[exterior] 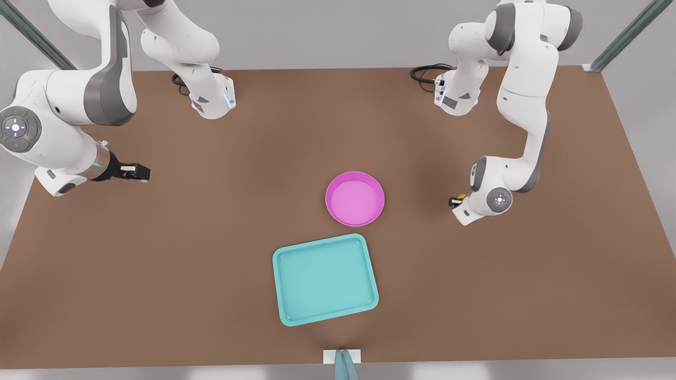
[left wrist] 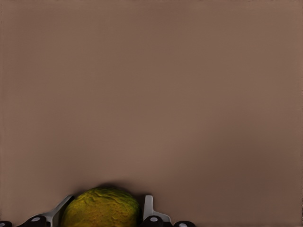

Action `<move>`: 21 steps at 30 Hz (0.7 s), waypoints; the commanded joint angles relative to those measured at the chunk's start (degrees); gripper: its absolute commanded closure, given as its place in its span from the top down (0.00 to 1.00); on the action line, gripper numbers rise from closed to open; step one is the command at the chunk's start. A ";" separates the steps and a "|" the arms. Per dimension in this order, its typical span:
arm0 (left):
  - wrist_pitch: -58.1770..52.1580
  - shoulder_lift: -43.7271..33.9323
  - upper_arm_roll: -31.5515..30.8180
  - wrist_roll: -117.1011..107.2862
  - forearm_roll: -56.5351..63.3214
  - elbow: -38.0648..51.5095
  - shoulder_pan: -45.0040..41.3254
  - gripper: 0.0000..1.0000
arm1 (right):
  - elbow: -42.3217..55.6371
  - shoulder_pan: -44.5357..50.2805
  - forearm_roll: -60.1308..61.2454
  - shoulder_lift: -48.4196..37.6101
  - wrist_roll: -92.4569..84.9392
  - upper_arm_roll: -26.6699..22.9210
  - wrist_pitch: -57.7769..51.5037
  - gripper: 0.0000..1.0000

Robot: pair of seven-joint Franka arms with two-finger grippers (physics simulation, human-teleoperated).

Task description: Place the orange on the plate with the left arm and the plate on the tray with the right arm

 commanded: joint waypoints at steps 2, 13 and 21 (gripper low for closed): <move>-4.61 -3.55 0.01 -6.36 -0.46 -0.06 -1.37 0.67 | 0.03 0.01 0.03 -0.06 0.13 0.03 -0.03 1.00; -27.29 5.58 -1.04 -41.87 -10.74 25.50 -36.00 0.68 | 0.03 -0.08 0.03 -0.06 -0.13 0.03 -0.03 1.00; -22.11 11.21 -0.69 -42.05 -10.65 31.49 -36.53 1.00 | -1.56 -0.52 1.52 1.61 0.13 0.12 0.06 1.00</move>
